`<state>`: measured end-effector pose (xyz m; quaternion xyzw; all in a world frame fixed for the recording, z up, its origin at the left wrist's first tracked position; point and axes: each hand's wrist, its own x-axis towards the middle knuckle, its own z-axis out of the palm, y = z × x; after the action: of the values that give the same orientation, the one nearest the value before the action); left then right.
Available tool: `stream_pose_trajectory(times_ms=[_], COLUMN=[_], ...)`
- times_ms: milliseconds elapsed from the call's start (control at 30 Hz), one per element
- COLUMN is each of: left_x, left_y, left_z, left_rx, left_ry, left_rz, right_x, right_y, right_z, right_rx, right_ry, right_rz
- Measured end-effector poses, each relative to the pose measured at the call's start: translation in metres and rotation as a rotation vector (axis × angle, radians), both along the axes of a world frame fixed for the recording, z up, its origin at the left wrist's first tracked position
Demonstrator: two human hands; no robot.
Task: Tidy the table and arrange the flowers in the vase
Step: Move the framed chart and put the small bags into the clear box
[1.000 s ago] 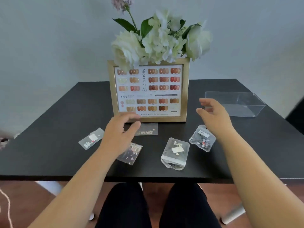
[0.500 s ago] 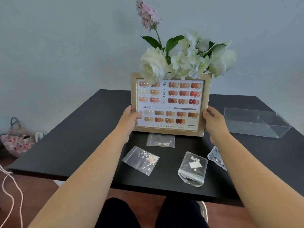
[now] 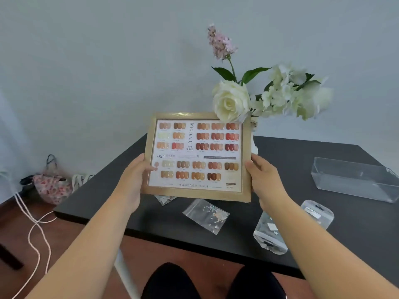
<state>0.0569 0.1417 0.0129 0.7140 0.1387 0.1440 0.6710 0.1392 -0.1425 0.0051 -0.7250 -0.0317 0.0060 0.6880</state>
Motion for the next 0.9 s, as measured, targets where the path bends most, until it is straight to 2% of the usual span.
stream_pose_trajectory(times_ms=[167,400,600,900], left_x=[-0.032,-0.038,0.000,0.093], left_y=[0.038,0.086,0.119,0.161], left_z=[0.006,0.023,0.034,0.035], left_rx=[-0.043,-0.028,-0.075,-0.155], left_ry=[-0.004,0.188,0.389,0.331], left_rz=[0.063,0.160,0.170,0.121], right_x=[-0.012,0.009,0.059,0.145], right_y=[0.039,0.095,0.128,0.161], right_z=[0.005,0.015,0.026,0.037], right_rx=[-0.020,-0.134,-0.155,-0.068], right_ry=[-0.006,0.018,0.087,0.100], right_rz=[0.107,0.229,0.247,0.233])
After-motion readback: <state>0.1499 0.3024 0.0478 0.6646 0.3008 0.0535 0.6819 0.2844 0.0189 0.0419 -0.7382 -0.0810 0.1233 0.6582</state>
